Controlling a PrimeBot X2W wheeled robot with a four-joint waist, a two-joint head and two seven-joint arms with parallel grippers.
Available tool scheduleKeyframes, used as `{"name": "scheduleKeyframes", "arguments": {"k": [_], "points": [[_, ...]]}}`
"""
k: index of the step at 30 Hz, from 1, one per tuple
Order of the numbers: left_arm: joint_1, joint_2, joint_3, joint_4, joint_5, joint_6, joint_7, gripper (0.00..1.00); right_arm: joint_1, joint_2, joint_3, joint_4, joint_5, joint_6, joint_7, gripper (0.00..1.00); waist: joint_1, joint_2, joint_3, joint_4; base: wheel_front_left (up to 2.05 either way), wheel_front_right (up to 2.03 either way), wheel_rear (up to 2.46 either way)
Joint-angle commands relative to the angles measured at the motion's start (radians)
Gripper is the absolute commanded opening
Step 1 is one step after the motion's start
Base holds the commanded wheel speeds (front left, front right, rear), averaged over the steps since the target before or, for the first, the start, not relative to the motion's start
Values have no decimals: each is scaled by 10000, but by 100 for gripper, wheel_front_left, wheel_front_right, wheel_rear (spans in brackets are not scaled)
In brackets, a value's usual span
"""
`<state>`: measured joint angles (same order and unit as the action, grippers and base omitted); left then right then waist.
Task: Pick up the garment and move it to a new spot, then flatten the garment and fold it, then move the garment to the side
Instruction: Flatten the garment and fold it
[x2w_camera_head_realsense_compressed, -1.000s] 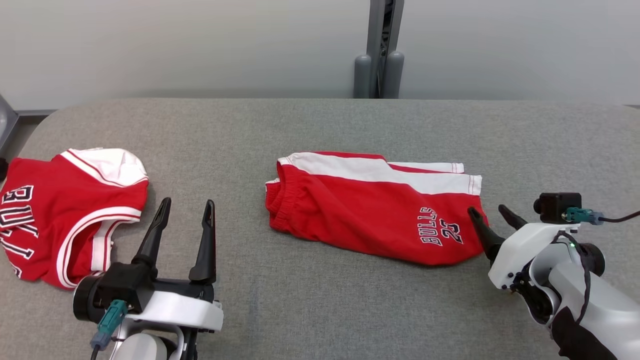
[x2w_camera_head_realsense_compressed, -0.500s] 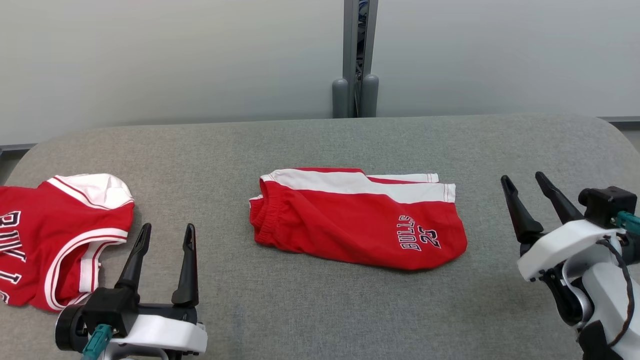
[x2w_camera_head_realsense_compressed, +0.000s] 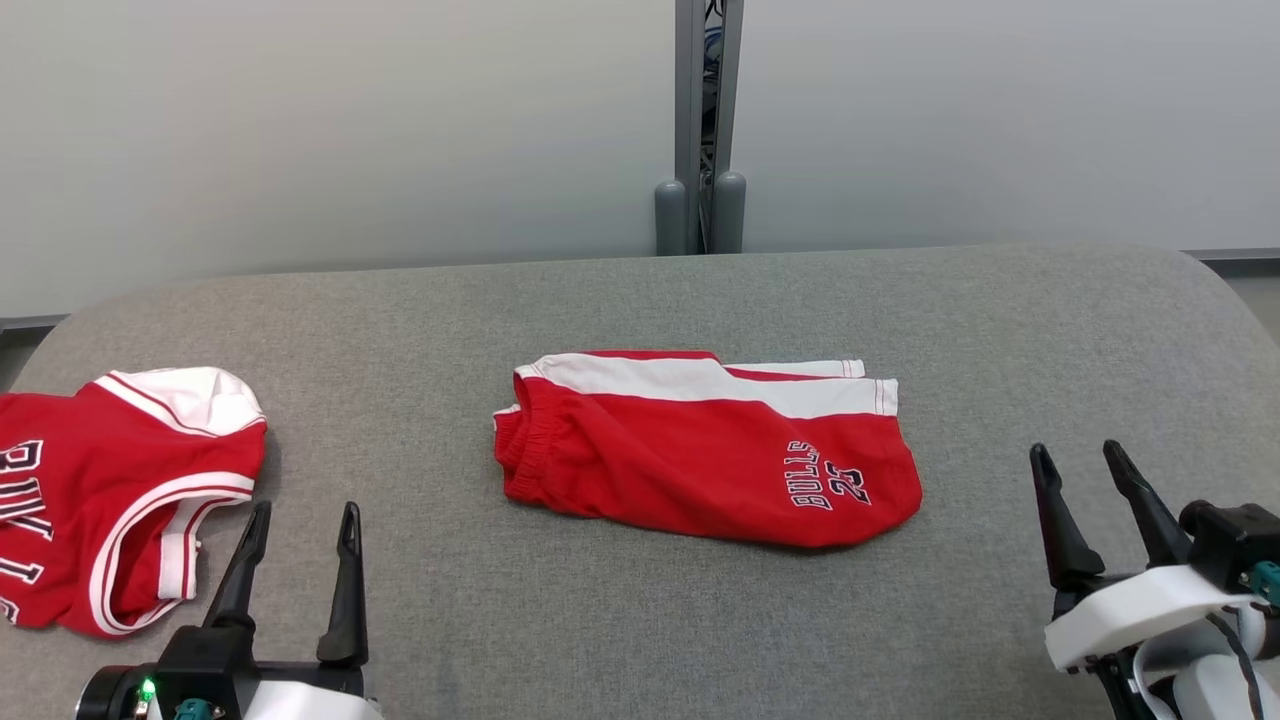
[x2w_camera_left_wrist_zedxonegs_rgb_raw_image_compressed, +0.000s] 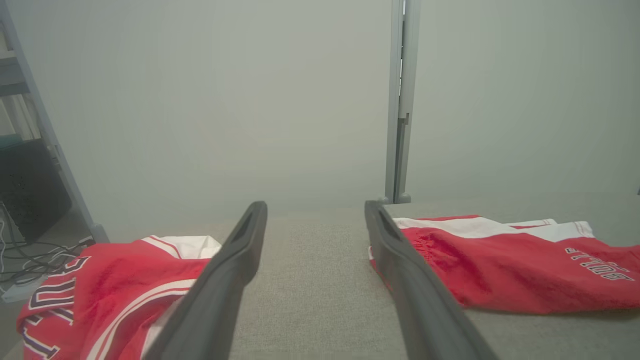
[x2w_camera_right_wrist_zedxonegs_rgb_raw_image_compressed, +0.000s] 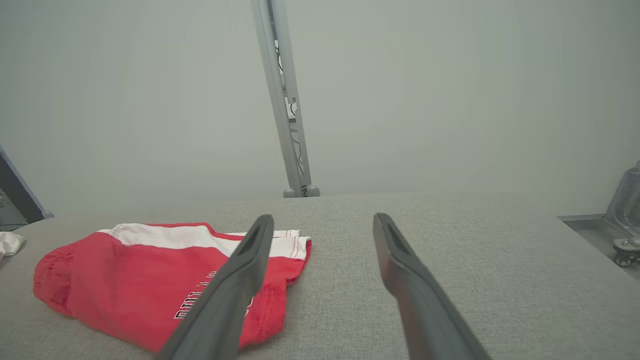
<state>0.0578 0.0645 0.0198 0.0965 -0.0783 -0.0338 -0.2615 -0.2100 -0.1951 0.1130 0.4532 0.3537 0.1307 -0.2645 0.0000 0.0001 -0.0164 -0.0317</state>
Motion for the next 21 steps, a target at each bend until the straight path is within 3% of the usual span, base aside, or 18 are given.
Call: {"name": "scheduleKeyframes", "arguments": {"k": [1,6,21], "points": [[129,52,28,92,43,11,-36,100,278,57,-223,-125,-151,1,-11,100,0,-1,-34,18,0,0,0],[381,144,62,543,-319,-277,-37,100,862,390,-619,-259,-366,1,31,100,0,-1,-150,45,0,0,0],[361,275,11,763,-385,-73,-34,100,1093,658,-648,-463,-499,1,610,100,0,-1,-97,39,0,0,0]]}}
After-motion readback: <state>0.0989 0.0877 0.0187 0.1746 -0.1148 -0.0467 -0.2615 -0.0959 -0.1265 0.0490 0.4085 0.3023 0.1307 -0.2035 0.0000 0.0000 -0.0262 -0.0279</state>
